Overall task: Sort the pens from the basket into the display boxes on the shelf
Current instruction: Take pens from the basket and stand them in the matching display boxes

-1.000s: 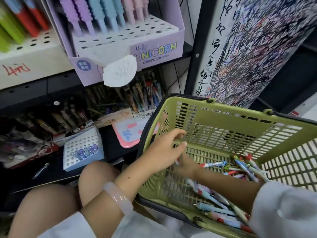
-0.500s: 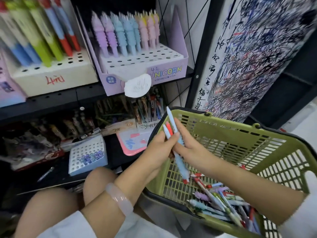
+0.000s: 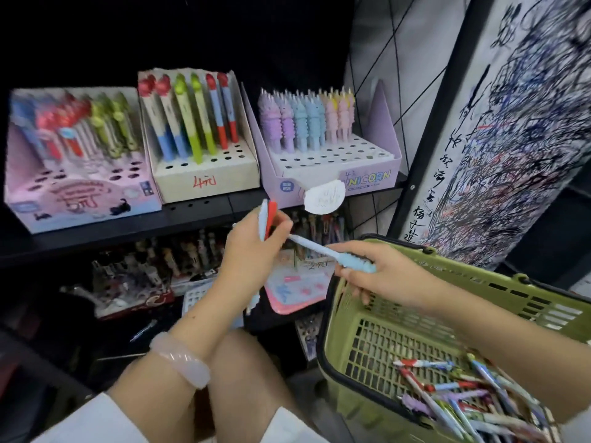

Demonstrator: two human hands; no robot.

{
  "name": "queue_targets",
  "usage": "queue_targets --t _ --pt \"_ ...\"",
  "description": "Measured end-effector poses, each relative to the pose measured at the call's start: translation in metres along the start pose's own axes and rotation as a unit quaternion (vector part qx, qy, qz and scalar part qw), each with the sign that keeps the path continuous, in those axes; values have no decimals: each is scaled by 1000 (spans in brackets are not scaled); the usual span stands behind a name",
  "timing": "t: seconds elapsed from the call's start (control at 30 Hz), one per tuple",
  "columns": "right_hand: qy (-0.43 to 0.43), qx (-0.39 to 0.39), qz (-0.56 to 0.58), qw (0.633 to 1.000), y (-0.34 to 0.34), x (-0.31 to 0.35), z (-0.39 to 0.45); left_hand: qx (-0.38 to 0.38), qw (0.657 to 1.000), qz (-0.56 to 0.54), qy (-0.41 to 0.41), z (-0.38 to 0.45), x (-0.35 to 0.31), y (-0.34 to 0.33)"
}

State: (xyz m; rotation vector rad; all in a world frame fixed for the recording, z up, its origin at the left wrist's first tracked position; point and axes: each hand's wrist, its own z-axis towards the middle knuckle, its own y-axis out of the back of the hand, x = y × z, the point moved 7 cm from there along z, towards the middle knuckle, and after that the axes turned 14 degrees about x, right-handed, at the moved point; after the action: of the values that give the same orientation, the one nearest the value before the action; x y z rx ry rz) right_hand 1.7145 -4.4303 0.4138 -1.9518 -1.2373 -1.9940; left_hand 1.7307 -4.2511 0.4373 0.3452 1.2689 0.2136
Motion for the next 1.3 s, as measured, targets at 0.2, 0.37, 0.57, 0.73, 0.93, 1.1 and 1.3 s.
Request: queue_targets --t 0.2,0.37,0.57,0.73,0.93,1.1,1.3 --pt "37 33 81 995 11 39 17 105 991 87 -9 -1 -5 11" --pt "120 -54 279 951 43 61 32 26 999 41 -5 4 -13 27" --pt "165 -132 227 951 51 78 61 34 999 0 -20 23 -29 11" --pt "188 -306 71 931 115 101 68 44 995 -63 59 45 -14 12" --pt "85 -378 -119 914 165 91 97 69 983 -165 45 55 -13 17" --pt "54 -320 -179 929 163 80 122 23 985 -168 39 58 -7 33" --pt "-13 -266 -224 938 174 74 144 -24 994 -100 40 56 -2 47"
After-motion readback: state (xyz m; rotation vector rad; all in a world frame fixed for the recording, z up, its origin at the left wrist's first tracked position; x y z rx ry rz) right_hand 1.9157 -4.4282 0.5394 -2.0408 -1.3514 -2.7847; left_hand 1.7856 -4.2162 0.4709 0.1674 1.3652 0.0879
